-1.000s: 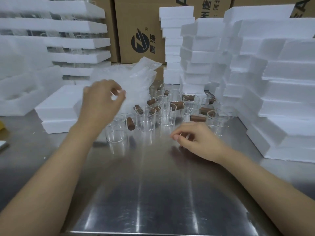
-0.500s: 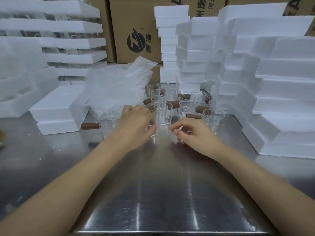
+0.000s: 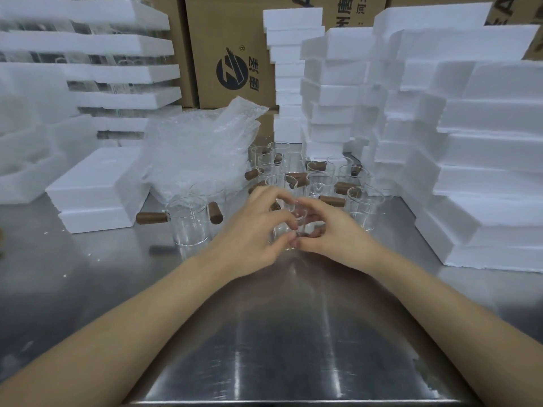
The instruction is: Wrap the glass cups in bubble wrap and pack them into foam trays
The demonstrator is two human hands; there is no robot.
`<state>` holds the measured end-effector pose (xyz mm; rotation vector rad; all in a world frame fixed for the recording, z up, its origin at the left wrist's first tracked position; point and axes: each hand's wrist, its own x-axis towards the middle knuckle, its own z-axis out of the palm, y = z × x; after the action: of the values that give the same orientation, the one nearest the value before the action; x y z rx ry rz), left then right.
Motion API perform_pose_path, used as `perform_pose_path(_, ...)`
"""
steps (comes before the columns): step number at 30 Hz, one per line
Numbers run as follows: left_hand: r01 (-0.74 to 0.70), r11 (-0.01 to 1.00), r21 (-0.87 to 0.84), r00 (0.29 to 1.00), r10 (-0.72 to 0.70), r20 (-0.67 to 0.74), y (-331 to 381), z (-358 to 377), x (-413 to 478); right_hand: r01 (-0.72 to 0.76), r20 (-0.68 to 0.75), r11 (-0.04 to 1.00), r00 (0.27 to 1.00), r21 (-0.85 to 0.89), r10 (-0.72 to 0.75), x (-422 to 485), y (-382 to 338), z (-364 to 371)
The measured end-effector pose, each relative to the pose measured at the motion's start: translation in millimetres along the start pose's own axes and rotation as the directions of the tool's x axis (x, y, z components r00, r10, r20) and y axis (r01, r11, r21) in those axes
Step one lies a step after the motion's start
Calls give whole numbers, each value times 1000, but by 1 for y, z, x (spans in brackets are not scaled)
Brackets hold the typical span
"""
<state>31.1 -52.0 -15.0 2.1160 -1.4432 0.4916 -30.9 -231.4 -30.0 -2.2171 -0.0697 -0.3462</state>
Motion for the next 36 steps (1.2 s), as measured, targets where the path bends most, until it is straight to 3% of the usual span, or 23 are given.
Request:
perform_pose_path(4, 20, 995, -96, 997, -27, -71, 1, 2, 0, 33, -117, 999, 993, 36, -29, 0, -6, -3)
perform_pose_path(9, 204, 936, -287, 948, -263, -182, 4, 3, 3, 103, -268, 987, 961, 123, -67, -2, -15, -4)
perform_pose_path(13, 262, 893, -365, 920, -346, -185, 3, 5, 3, 183, -368, 974, 922, 133, -123, -3, -21, -4)
perform_pose_path(16, 260, 896, -360, 938, -323, -128, 2, 6, 2, 240, -385, 968, 903, 79, -192, -3, -22, -4)
perform_pose_path(21, 210, 912, -353, 950, -276, -147, 3, 8, 2, 282, -393, 959, 878, -41, -275, -3, -21, -3)
perform_pose_path(36, 187, 927, -324, 956, -248, -158, 0, 8, 2, 266, -378, 964, 891, -19, -253, -5, -22, -1)
